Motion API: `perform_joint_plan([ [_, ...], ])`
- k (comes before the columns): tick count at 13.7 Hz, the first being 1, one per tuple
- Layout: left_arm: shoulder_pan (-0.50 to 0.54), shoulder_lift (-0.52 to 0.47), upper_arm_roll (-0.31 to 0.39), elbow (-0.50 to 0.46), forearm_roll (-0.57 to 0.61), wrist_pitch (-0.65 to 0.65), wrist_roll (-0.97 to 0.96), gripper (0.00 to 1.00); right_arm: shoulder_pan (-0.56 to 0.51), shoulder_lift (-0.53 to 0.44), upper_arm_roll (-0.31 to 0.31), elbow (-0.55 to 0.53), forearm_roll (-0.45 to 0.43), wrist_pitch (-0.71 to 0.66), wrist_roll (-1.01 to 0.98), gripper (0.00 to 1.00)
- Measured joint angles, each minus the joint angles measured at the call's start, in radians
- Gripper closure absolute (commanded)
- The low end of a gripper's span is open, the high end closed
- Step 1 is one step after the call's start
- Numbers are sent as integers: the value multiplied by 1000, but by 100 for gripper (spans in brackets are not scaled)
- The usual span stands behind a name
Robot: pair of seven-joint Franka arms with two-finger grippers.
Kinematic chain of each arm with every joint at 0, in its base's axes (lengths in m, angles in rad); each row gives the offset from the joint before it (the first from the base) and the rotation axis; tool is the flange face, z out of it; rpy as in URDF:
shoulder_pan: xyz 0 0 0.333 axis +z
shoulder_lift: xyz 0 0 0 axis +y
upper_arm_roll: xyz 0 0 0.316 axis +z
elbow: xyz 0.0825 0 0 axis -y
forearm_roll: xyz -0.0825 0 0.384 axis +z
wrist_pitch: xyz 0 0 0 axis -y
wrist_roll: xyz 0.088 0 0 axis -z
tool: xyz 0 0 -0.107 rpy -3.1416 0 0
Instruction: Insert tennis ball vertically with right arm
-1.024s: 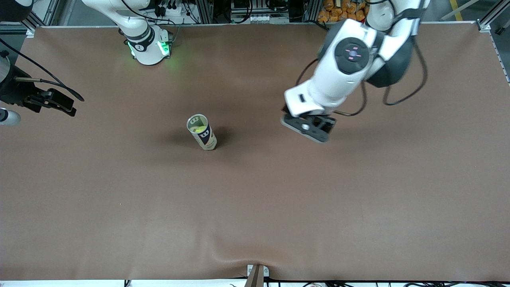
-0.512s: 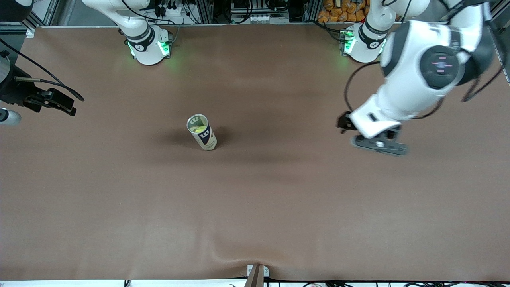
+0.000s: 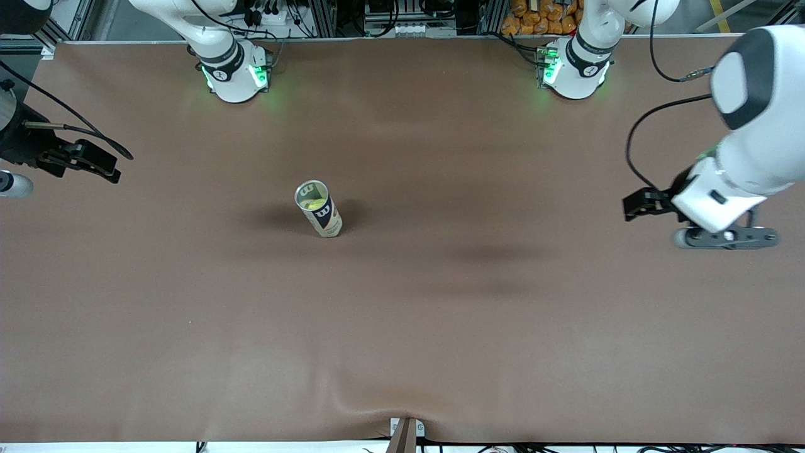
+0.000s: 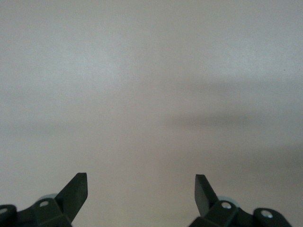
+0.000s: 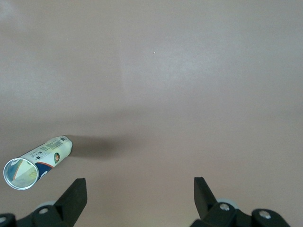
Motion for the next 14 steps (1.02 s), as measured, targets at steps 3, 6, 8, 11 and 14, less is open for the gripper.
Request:
perform_joint_plan([
  [3,230,-14,-208,63,53,-50,2,0,0,0,0,0,0,0,0,0],
  [6,443,-41,-426,99,117,-94,2,0,0,0,0,0,0,0,0,0],
  [8,585,-84,-585,111,179,-127,-9,0,-1,0,-1,0,0,0,0,0],
  [11,730,-155,-766,114,218,-203,-60,0,-1,0,-1,0,0,0,0,0],
  [14,743,-194,-785,113,220,-265,-65,0,-1,0,-1,0,0,0,0,0],
])
